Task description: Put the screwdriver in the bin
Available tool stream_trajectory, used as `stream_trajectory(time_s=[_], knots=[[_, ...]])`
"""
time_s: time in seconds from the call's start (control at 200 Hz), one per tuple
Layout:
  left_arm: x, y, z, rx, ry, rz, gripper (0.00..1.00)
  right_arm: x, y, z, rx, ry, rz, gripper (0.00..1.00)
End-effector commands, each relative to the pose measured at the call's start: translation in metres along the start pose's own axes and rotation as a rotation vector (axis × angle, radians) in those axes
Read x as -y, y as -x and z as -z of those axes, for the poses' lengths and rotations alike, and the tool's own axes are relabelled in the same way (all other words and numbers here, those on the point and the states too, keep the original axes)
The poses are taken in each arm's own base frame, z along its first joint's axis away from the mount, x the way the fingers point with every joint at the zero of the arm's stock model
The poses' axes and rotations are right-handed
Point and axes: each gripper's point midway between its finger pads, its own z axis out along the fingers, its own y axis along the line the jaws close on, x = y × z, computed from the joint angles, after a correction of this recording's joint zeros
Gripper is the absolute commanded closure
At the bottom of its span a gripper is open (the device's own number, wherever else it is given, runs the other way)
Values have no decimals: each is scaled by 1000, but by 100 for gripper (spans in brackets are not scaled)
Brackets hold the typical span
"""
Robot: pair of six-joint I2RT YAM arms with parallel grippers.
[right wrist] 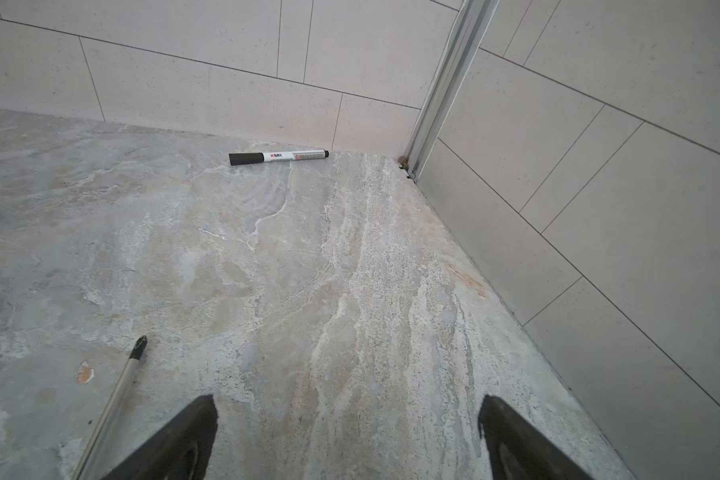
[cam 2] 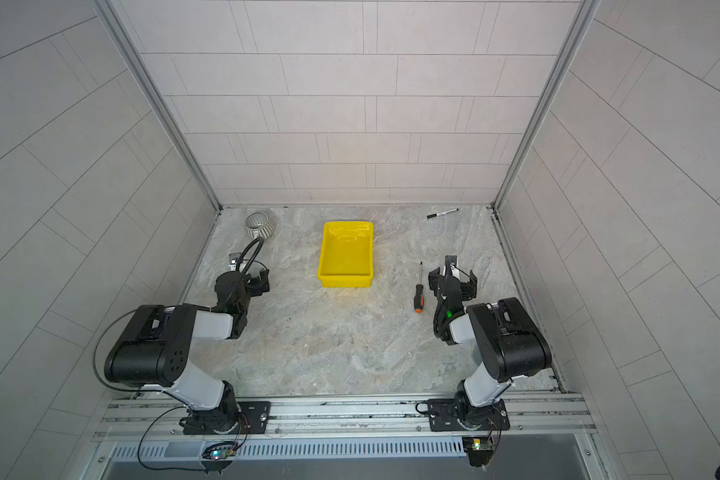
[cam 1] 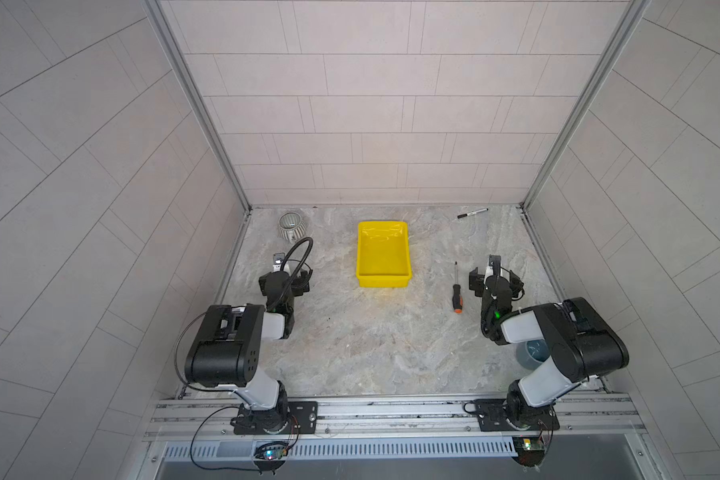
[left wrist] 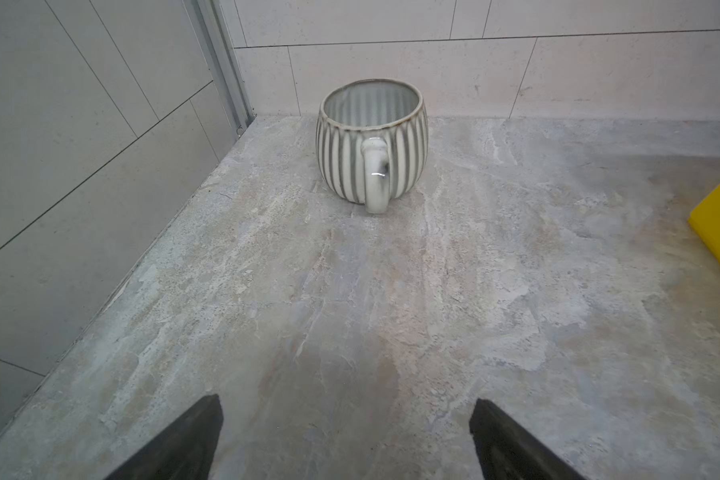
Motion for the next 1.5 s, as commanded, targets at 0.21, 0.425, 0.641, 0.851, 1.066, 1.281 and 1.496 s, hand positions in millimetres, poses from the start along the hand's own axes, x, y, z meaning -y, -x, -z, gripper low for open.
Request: stream_trajectory(time_s=[0.21, 0.425, 0.641, 0.851, 1.066, 1.281, 1.496], knots=[[10, 8, -2, 20, -53, 12, 0, 0, 2, -3, -3, 18, -22, 1], [9, 9, -2, 21, -53, 12, 0, 0, 1, -4, -9, 30, -29, 1], [10, 8, -2, 20, -54, 12, 0, 0, 1, -5, -9, 32, -31, 1], [10, 9, -2, 22, -55, 10, 0, 1, 1, -5, -7, 36, -38, 1], [7, 29, 20, 71, -63, 25, 0, 15, 27, 16, -9, 41, -61, 1], [17, 60, 51, -45, -49, 15, 0, 19, 61, 46, -30, 19, -61, 1], [45, 69, 119, -159, -196, 295, 0, 9, 34, 120, -424, 196, -295, 1]])
